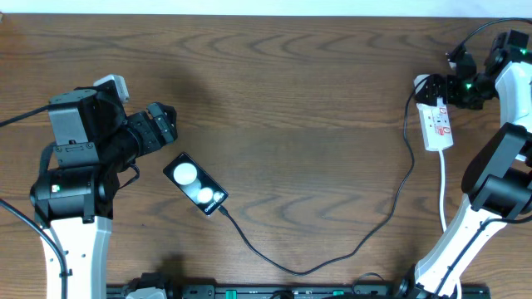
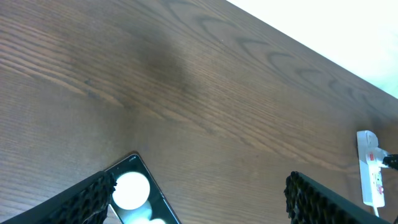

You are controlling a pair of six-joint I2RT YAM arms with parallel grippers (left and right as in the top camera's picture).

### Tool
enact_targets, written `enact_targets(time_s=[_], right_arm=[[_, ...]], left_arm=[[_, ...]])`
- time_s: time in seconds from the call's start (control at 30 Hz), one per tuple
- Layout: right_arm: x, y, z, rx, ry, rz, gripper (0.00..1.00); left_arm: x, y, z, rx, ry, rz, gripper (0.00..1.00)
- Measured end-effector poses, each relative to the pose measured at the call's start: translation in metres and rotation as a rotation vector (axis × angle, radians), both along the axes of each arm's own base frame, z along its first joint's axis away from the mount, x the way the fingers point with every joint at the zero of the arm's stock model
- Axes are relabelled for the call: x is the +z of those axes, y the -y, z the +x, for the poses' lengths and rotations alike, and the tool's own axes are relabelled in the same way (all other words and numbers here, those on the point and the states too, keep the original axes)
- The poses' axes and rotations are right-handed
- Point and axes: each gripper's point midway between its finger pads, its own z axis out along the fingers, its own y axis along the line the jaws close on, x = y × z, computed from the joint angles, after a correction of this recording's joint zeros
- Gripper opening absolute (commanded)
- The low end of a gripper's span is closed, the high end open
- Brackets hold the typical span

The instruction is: Plug charger to phone and switch on socket

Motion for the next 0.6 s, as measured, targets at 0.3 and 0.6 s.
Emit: enact_targets(time_s=[0.3, 0.6], right_arm=[[-0.019, -0.005, -0.009, 0.001, -0.027, 0.018, 0.99], [-0.020, -0.005, -0.006, 0.000, -0.011, 0.031, 0.99]], left_arm=[[0.000, 0.000, 0.000, 0.000, 0.000, 0.000, 0.89], [0.000, 0.000, 0.000, 0.000, 0.000, 0.000, 0.89]])
